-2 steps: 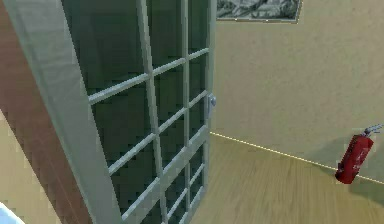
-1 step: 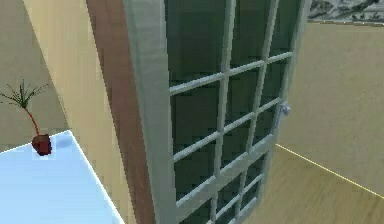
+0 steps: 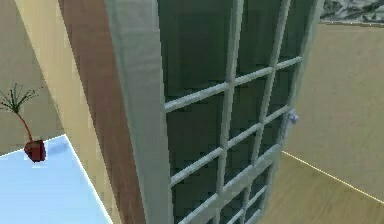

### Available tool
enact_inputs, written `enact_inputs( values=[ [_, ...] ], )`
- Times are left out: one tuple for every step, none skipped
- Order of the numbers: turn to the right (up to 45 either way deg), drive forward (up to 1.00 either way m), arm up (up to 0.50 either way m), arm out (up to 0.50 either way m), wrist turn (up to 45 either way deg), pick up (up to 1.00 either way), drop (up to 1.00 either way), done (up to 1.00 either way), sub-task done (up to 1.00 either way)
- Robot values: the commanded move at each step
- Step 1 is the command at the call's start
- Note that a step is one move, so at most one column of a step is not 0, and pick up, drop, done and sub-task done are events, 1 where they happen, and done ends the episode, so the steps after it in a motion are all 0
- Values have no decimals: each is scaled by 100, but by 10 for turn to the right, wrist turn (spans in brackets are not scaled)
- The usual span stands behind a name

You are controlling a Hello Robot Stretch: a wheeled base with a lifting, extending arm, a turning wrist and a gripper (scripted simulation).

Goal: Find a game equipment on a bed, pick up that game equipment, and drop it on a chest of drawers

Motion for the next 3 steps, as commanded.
enact_inputs(
  values=[
    [450,0,0,0,0,0,0,0,0],
    [270,0,0,0,0,0,0,0,0],
    [0,35,0,0,0,0,0,0,0]
  ],
)
